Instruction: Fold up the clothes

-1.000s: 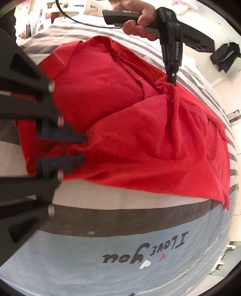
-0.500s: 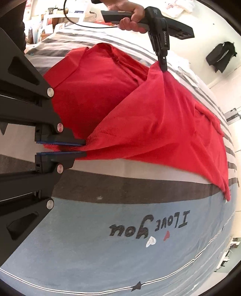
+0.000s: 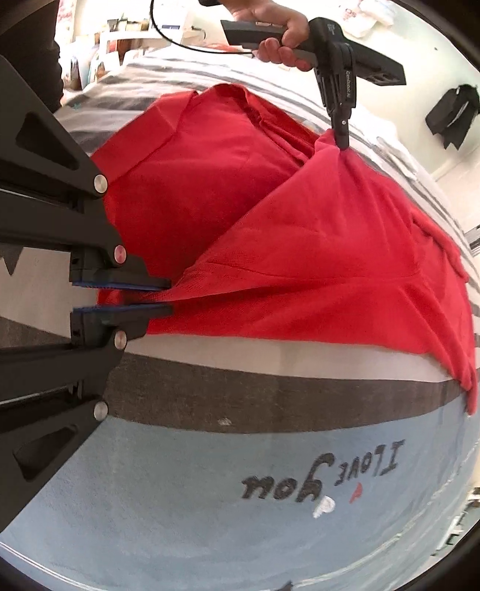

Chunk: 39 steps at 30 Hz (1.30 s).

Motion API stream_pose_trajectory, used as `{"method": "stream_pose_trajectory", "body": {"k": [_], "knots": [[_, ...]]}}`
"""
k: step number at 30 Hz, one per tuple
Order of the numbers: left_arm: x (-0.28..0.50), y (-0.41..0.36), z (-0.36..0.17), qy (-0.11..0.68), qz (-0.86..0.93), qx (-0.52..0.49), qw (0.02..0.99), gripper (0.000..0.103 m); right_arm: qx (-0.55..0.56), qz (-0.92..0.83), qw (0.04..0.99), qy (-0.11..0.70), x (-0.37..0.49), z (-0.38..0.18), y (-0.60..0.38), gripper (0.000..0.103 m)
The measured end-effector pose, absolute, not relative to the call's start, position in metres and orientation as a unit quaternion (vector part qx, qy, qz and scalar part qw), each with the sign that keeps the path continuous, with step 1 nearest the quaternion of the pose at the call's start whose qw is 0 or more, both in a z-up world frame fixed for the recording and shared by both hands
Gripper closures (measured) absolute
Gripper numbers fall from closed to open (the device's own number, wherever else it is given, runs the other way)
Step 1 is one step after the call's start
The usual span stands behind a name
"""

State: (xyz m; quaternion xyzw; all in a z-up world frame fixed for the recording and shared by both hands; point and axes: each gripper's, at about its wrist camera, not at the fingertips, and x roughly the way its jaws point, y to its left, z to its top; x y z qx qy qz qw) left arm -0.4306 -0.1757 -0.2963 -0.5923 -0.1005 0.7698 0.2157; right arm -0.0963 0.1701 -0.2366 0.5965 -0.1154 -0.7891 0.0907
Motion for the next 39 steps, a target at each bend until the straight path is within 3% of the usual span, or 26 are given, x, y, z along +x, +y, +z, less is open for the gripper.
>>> {"method": "stream_pose_trajectory", "body": {"k": [5,14,20,23,26,31,33,39], "knots": [[-0.432,-0.191,-0.28,-0.109,0.794,-0.57,0.182,0.094,0.604,-0.784,0.087,-0.112,-0.094,-0.233,0.171,0.094],[-0.44,-0.136,-0.275,-0.089,0.778,-0.551,0.288,0.094,0.611,-0.779,0.088,-0.112,-0.097,-0.207,0.164,0.09],[-0.451,-0.105,-0.316,-0.03,0.76,-0.586,0.278,0.09,0.601,-0.787,0.067,-0.119,-0.115,-0.201,0.153,0.09],[-0.453,-0.114,-0.312,-0.05,0.767,-0.575,0.281,0.09,0.576,-0.805,0.028,-0.137,-0.147,-0.204,0.158,0.088],[-0.458,-0.126,-0.286,-0.069,0.799,-0.527,0.281,0.09,0.543,-0.824,-0.002,-0.16,-0.184,-0.207,0.176,0.076],[-0.504,-0.131,-0.282,-0.077,0.834,-0.498,0.223,0.09,0.49,-0.851,-0.036,-0.183,-0.277,-0.214,0.222,0.073],[-0.527,-0.127,-0.292,-0.074,0.84,-0.496,0.206,0.09,0.474,-0.858,-0.052,-0.19,-0.32,-0.217,0.243,0.064],[-0.592,-0.138,-0.314,-0.067,0.848,-0.493,0.181,0.09,0.452,-0.86,-0.079,-0.223,-0.438,-0.227,0.304,0.063]]}}
